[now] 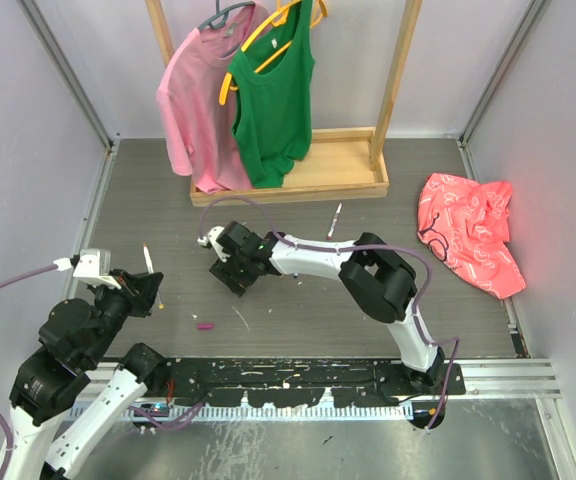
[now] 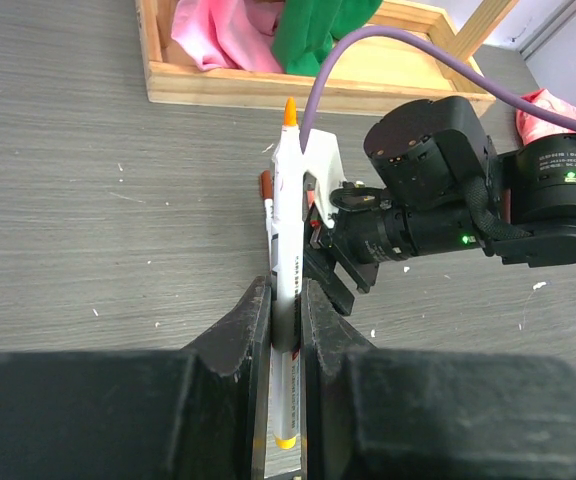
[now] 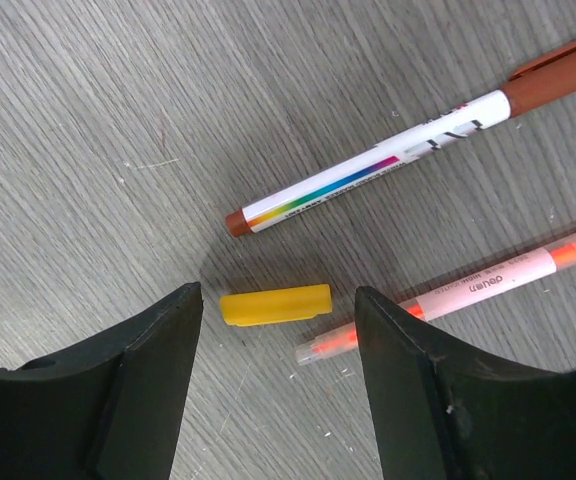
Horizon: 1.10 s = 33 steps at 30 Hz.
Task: Insert the pens into the pen caps
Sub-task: Pick up the pen cap from the center of the board, then place the pen cap at the center of the board.
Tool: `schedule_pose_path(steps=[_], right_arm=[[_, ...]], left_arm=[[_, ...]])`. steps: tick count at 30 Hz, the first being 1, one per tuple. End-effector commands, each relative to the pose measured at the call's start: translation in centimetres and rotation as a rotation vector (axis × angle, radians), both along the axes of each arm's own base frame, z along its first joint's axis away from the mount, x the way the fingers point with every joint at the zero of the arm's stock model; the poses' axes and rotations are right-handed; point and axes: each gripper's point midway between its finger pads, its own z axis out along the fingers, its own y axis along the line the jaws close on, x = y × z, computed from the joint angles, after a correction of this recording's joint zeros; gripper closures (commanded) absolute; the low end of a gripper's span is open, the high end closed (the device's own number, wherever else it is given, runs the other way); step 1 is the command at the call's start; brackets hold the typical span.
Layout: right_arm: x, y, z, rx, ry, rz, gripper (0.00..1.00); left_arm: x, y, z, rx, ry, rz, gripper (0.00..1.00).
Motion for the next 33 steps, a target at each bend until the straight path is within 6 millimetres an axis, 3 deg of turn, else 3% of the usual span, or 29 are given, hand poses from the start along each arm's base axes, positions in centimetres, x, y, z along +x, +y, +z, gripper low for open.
schedule_pose_path(steps=[1,5,14,17,22,27,31,33], right_arm=[[0.3,1.1,0.9,0.017,-0.01,0.042,0.32],[0.0,1.1,0.4,0.012,0.009,0.047,0.34],[-0.4,1.4,1.0,0.037,0.033,0.039,0.49],[-0.7,1.5,2.0,0.065,0.036,0.034,0.51],[-1.7,1.4,5.6,0.187,0.047,-0.008,0.52],[-2.4,-1.6,8.5,0.296,0.025,-0.176,0.52],[-2.3,-6.7,8.8,0.331,-0.007,-0.447,0.54],[-2.1,-10.2,8.6,0.335,-0.047,-0.613,0.55]], left_arm=[[0.4,0.0,0.6,-0.016,-0.013,0.019,1.0],[0.5,0.0,0.5,-0.017,-0.012,0.017,1.0],[0.6,-0.1,0.4,-0.014,-0.009,0.017,1.0],[0.6,-0.1,0.4,-0.015,-0.01,0.017,1.0],[0.6,0.0,0.4,-0.015,-0.011,0.02,1.0],[0.6,-0.2,0.4,-0.014,-0.008,0.013,1.0],[0.5,-0.2,0.5,-0.017,-0.013,0.007,1.0],[0.5,-0.3,0.5,-0.018,-0.013,0.006,1.0]])
